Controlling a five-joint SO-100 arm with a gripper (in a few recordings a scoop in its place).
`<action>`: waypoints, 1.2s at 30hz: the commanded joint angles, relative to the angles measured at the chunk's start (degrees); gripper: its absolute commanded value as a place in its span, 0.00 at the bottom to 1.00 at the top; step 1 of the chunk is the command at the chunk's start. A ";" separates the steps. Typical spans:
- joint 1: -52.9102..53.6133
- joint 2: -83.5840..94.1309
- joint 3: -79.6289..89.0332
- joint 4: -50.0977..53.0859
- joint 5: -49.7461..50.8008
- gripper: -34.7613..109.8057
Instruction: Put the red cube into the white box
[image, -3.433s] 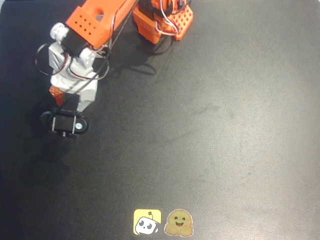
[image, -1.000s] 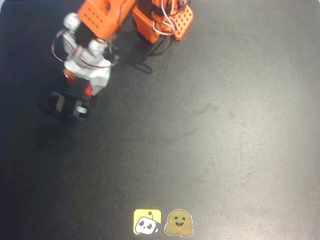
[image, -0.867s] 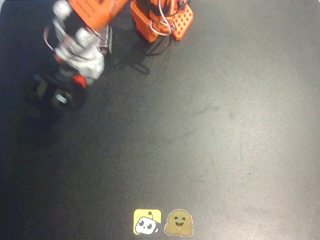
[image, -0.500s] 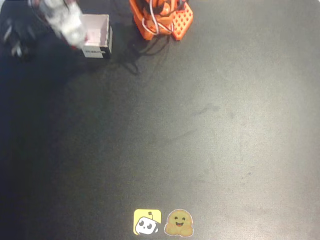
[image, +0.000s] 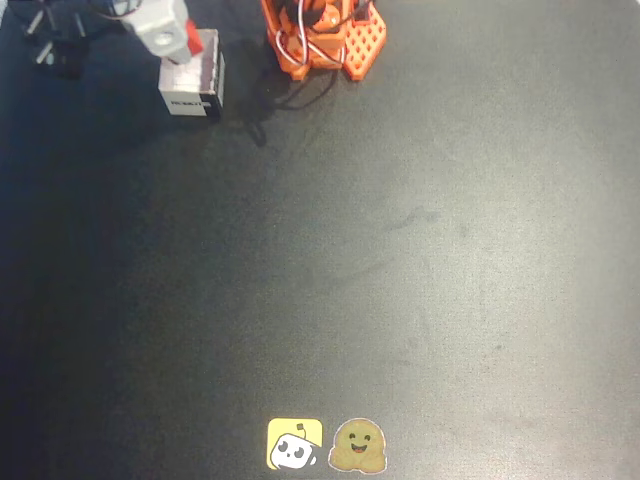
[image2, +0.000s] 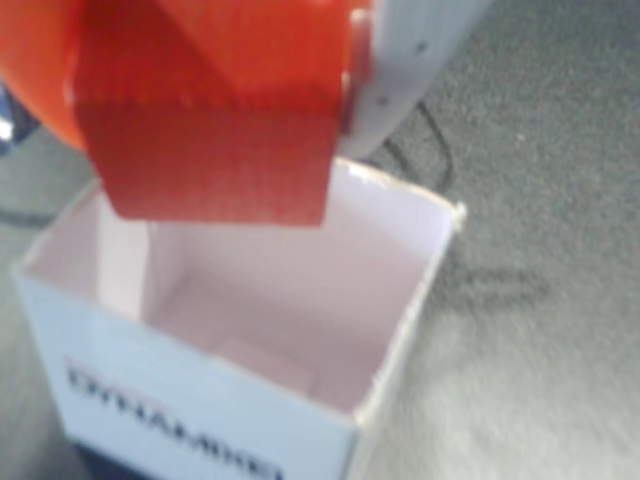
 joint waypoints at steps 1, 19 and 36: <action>0.00 2.64 0.00 5.19 -0.44 0.24; -0.70 4.92 -2.46 0.00 -17.05 0.24; -63.54 25.31 19.78 -47.46 -17.23 0.24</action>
